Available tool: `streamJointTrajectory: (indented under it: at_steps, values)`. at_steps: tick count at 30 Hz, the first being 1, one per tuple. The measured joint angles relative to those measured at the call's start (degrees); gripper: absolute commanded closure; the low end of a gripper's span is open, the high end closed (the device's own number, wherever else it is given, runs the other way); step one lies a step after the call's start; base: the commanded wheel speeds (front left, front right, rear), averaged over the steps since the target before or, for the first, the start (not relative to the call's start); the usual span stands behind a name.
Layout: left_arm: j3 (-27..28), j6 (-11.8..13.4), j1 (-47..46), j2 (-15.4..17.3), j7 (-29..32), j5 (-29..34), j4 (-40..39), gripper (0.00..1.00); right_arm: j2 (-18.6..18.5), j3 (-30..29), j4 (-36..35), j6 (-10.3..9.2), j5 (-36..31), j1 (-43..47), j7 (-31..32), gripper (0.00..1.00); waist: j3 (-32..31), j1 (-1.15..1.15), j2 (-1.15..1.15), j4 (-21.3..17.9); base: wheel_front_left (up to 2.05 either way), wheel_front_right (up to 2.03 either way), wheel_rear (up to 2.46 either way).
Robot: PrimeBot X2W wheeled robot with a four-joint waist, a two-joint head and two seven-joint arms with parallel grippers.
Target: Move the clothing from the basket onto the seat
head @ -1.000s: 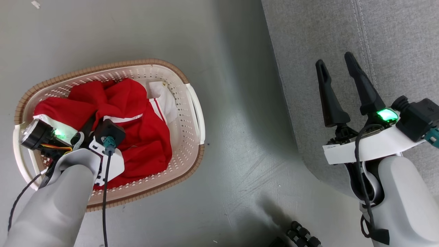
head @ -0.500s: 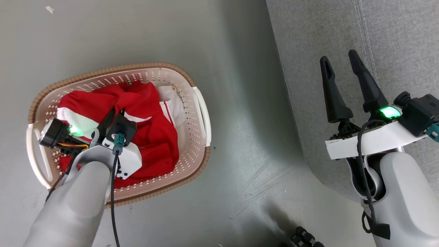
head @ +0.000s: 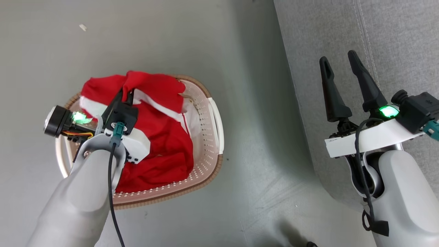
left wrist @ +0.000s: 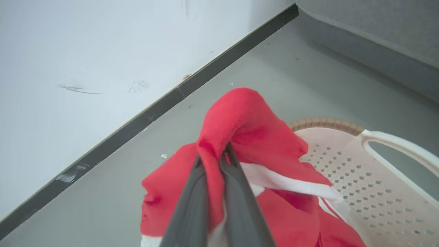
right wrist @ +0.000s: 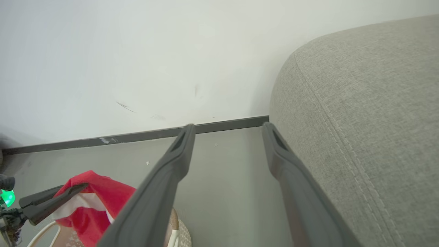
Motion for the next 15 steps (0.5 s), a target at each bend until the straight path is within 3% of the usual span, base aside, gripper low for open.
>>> streamJointTrajectory:
  at_steps: [10,15]
  values:
    - [1.45,-0.01,1.80,0.31,-0.66,-2.16,-5.82,1.00,-0.07,0.52,2.52,0.00,-1.87,0.01,0.00,0.00,-4.81,0.00,0.00,2.46,0.00,0.00,0.00]
    - [2.11,-1.54,3.18,-0.01,-0.68,-4.15,-8.70,1.00,-0.09,0.87,3.74,0.00,-3.32,0.14,0.00,0.00,-7.67,0.00,0.00,3.67,0.00,0.00,0.00]
